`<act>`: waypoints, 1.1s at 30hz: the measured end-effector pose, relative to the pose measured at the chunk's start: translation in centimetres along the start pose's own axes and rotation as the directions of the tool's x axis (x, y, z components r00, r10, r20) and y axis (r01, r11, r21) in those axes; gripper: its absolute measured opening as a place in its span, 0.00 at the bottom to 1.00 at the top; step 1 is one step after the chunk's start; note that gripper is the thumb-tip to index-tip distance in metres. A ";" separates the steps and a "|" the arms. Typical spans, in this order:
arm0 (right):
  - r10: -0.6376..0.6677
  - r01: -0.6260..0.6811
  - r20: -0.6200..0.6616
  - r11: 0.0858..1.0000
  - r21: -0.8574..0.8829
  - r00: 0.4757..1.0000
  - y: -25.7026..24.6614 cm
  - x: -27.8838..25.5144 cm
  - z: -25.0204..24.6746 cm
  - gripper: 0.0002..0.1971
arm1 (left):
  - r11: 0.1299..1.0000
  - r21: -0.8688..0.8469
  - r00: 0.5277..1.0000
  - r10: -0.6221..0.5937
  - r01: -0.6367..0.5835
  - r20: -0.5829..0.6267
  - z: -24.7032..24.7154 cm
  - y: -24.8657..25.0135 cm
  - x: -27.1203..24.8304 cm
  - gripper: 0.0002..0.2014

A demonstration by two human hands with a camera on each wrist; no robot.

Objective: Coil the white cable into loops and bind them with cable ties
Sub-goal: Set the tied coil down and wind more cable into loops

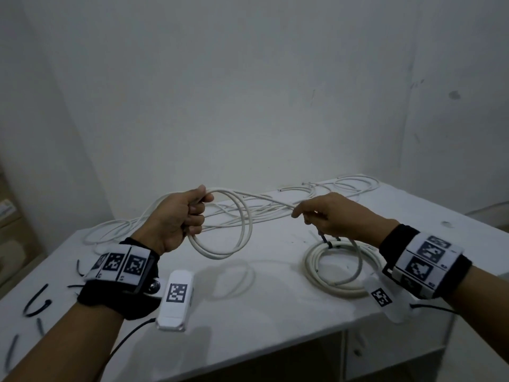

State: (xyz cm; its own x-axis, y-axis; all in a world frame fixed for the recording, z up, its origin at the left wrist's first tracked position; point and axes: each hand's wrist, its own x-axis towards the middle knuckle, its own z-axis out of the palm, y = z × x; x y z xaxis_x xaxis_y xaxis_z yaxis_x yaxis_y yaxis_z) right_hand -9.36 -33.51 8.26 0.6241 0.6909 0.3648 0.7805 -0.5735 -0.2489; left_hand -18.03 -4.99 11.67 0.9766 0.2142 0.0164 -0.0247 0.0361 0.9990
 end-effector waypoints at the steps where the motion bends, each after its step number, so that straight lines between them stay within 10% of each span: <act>1: -0.021 0.024 0.040 0.997 -0.072 0.999 -0.2 0.1 -0.3 0.15 | 1.000 0.004 1.000 -0.004 0.004 -0.005 -0.1 0.0 0.0 0.14; 5: -0.110 0.134 0.112 0.963 -0.233 0.988 -1.1 0.1 -2.6 0.20 | 1.000 -0.007 1.000 -0.026 0.026 0.002 -0.6 0.2 -0.1 0.14; 15: -0.428 0.354 -0.176 0.873 -0.336 0.886 -1.2 1.7 -1.8 0.15 | 0.975 -0.183 0.983 -0.096 0.124 0.155 1.2 -0.3 -0.4 0.14; 21: -0.128 0.262 -0.529 0.946 0.188 0.839 -0.4 1.0 1.5 0.15 | 0.952 -0.272 0.972 -0.081 0.141 0.221 0.9 -0.7 -0.6 0.12; 28: -0.111 0.282 -0.570 0.934 0.221 0.814 -3.0 -0.9 7.8 0.16 | 0.868 -0.470 0.964 -0.033 0.158 0.263 1.6 -1.1 -0.3 0.06; 33: -0.332 0.348 -0.528 0.935 -0.072 0.782 -6.9 -1.2 10.5 0.15 | 0.881 -0.455 0.982 -0.052 0.130 0.181 3.5 -2.4 -0.3 0.14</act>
State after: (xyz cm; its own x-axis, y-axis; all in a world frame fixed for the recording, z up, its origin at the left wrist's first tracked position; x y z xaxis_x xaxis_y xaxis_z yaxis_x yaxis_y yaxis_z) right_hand -15.09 -25.79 0.10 0.2091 0.4983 0.8414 0.9441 -0.3272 -0.0409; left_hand -17.47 -8.57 9.44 0.9991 0.0318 -0.0280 0.0082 0.5034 0.8640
